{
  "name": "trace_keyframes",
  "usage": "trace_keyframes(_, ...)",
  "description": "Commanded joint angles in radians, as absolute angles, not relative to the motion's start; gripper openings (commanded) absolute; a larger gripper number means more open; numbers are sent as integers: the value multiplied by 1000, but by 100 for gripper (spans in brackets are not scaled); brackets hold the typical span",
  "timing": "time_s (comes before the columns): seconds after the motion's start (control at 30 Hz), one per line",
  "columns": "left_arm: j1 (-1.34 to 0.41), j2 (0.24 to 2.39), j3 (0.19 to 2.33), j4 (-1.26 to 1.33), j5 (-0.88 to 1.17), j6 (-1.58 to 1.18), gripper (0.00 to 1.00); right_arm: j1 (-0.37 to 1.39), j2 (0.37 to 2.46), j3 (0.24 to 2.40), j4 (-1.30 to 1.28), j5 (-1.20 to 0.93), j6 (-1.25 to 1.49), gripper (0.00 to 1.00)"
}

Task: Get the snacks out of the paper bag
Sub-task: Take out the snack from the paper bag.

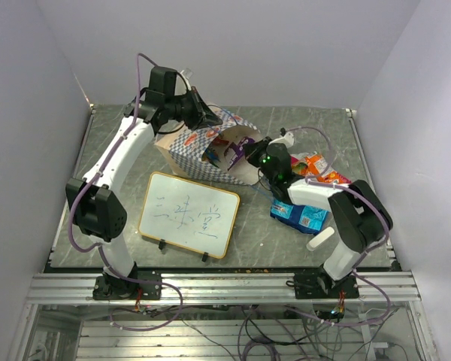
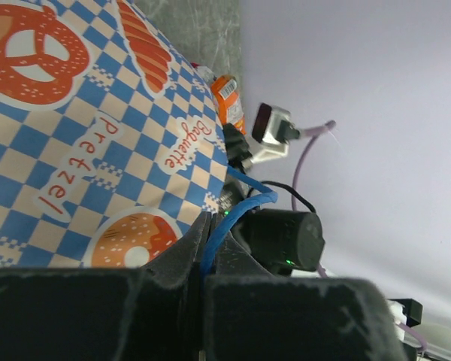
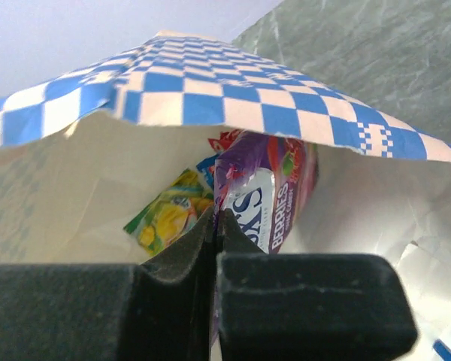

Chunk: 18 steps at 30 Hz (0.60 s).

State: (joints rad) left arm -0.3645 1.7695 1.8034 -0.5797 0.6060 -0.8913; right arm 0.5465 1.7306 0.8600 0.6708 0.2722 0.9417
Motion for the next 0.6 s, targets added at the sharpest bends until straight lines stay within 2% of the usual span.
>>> trace_keyframes(0.0, -345, 1738, 1799, -597, 599, -874, 7, 551, 1614, 807, 695, 190, 766, 0)
trace_keyframes(0.3, -336, 1738, 1808, -639, 580, -842, 7, 551, 1383, 832, 550, 126, 500, 0)
trace_keyframes(0.57, -328, 1740, 1811, -649, 565, -844, 7, 551, 1190, 874, 308, 101, 347, 0)
